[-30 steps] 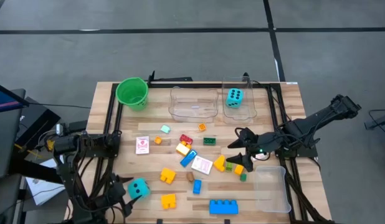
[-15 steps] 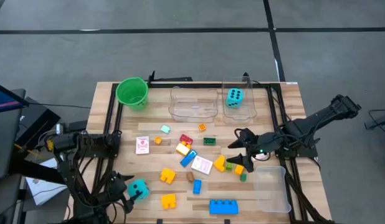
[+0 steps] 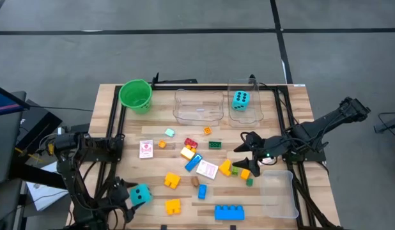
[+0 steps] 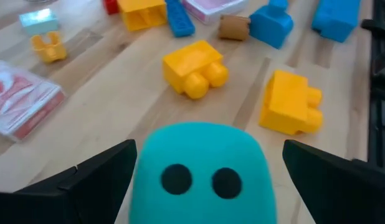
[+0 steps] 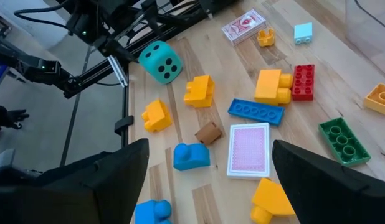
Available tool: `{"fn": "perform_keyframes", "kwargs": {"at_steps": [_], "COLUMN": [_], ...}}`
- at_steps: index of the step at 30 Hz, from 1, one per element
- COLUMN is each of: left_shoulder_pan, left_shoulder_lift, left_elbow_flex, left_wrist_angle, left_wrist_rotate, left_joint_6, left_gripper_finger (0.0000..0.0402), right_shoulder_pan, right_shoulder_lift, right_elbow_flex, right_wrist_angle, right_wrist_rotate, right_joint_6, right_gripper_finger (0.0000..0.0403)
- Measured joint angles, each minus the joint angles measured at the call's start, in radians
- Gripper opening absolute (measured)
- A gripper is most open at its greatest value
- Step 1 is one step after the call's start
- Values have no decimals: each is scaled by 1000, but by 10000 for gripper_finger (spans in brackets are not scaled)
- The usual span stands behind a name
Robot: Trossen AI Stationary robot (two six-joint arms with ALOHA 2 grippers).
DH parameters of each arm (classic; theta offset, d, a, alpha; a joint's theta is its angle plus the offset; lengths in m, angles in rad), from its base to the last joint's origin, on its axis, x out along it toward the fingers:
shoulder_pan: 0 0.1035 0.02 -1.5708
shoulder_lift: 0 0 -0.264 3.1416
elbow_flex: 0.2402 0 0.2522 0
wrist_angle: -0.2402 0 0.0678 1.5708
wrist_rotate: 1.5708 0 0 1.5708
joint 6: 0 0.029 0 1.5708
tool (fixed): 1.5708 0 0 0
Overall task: Pick & Place Toys
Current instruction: Put the blue dice into the right transparent bin
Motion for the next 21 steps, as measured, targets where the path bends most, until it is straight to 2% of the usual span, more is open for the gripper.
{"fn": "perform_keyframes", "kwargs": {"at_steps": [5,9,14,21], "left_shoulder_pan": [0,0,0,3], "left_shoulder_lift": [0,0,0,0], "left_elbow_flex": [0,0,0,0], "left_wrist_angle": [15,5,-8,15], "left_wrist_rotate": [4,50,41,99], "left_joint_6": [34,57,59,52], "left_gripper_finger": [400,400,400,400], "right_shoulder_pan": [0,0,0,0], "right_shoulder_lift": [0,0,0,0], "right_elbow_flex": [0,0,0,0], "right_wrist_angle": [0,0,0,0], "right_wrist_rotate": [0,0,0,0], "right_joint_6": [3,11,11,7], "right_gripper_finger": [331,331,331,331]}}
